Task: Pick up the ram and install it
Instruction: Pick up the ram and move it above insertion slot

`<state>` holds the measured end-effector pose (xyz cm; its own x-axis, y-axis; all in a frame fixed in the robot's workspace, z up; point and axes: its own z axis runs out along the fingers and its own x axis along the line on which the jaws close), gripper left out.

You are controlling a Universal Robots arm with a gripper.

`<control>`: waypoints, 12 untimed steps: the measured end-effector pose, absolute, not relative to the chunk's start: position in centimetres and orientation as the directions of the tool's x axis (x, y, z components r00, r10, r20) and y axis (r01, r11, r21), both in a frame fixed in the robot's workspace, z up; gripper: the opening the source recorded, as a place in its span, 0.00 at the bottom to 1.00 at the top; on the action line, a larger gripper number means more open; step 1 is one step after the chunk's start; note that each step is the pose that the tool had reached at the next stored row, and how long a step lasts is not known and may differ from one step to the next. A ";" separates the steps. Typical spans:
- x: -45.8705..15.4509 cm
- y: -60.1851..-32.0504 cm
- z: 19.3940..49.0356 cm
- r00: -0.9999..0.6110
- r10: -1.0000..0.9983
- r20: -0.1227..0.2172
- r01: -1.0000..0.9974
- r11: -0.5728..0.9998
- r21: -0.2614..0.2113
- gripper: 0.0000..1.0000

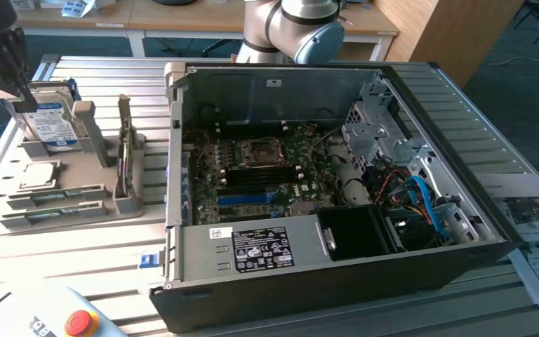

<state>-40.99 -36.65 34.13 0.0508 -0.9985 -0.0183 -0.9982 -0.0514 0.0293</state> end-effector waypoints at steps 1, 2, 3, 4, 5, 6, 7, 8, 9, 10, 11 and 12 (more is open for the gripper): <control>-41.0 -36.6 34.0 0.051 -0.999 -0.018 -0.998 -0.051 0.029 0.11; -41.0 -36.6 33.9 0.051 -0.999 -0.018 -0.998 -0.051 0.029 0.11; -41.0 -36.6 33.8 0.051 -0.999 -0.018 -0.998 -0.051 0.029 0.11; -41.0 -36.6 33.7 0.051 -0.999 -0.018 -0.998 -0.051 0.029 0.11; -41.0 -36.6 33.6 0.051 -0.999 -0.018 -0.998 -0.051 0.029 0.11; -41.0 -36.6 33.5 0.051 -0.999 -0.018 -0.998 -0.051 0.029 0.11; -41.0 -36.6 33.5 0.051 -0.999 -0.018 -0.998 -0.051 0.029 0.11; -41.0 -36.6 33.4 0.051 -0.999 -0.018 -0.998 -0.051 0.029 0.11; -41.0 -36.6 33.3 0.051 -0.999 -0.018 -0.998 -0.051 0.029 0.11; -41.0 -36.6 33.2 0.051 -0.999 -0.018 -0.998 -0.051 0.029 0.11; -41.0 -36.6 33.1 0.051 -0.999 -0.018 -0.998 -0.051 0.029 0.11; -41.0 -36.6 33.0 0.051 -0.999 -0.018 -0.998 -0.051 0.029 0.11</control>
